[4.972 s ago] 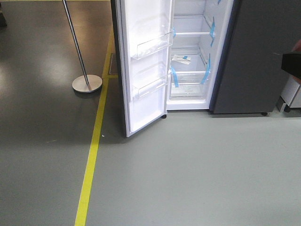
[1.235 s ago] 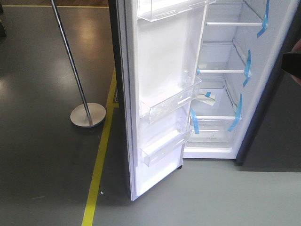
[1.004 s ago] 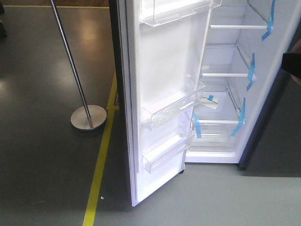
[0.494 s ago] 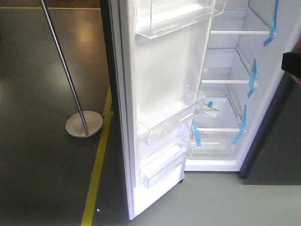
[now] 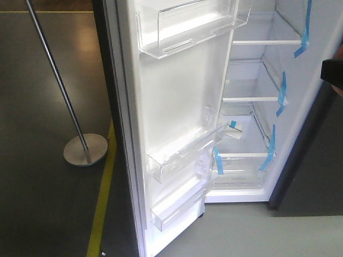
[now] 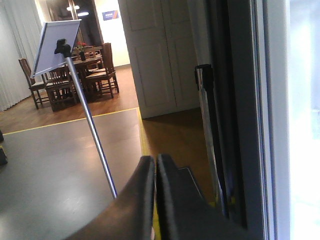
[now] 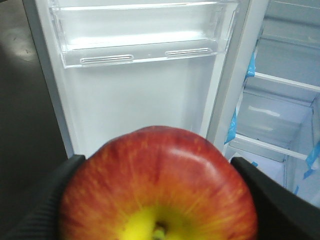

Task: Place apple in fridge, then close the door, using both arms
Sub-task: 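Drive closer to the open door, bringing the apple toward the door bins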

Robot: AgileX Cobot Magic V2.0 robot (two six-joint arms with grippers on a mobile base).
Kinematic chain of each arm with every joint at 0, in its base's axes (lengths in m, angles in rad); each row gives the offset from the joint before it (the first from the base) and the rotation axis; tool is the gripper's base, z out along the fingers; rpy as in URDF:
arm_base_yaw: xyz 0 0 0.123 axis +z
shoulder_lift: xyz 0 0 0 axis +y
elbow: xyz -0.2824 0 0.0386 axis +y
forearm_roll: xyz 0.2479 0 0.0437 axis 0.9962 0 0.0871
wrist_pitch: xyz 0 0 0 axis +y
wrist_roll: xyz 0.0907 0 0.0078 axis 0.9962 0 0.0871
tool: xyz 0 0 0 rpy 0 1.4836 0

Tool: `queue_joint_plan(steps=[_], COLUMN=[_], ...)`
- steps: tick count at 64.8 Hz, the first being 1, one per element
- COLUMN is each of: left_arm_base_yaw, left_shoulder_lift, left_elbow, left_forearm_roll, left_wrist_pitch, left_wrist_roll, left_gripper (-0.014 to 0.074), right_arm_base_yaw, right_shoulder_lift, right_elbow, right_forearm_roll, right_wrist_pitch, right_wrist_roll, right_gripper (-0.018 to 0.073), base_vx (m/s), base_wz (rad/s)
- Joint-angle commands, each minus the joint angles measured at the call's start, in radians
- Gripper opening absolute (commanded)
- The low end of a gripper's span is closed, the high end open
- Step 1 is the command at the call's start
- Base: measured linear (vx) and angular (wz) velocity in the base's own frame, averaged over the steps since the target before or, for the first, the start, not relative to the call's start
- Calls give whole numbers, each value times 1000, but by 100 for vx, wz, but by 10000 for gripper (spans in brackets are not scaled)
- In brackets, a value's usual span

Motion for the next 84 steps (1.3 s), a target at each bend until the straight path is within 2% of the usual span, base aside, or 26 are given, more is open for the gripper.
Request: queue_joint_plan(steps=[1,84], left_arm_base_yaw=[-6,-6], left_shoulder_lift=[-14,-14], left_elbow=[-19,-19], left_forearm_roll=[-9,-9], left_wrist_pitch=[-73,-73], left_wrist_roll=[-5,-5], left_gripper=[-6,-6], right_arm_base_yaw=[-4,-4], right_shoulder_lift=[-8,-8], right_elbow=[-27,-27], right_forearm_roll=[43,43], right_wrist_pitch=[-69,-68], right_wrist_roll=[-5,-5], right_gripper=[60,60], base_vx=[11,7], base_wz=[-7,-2])
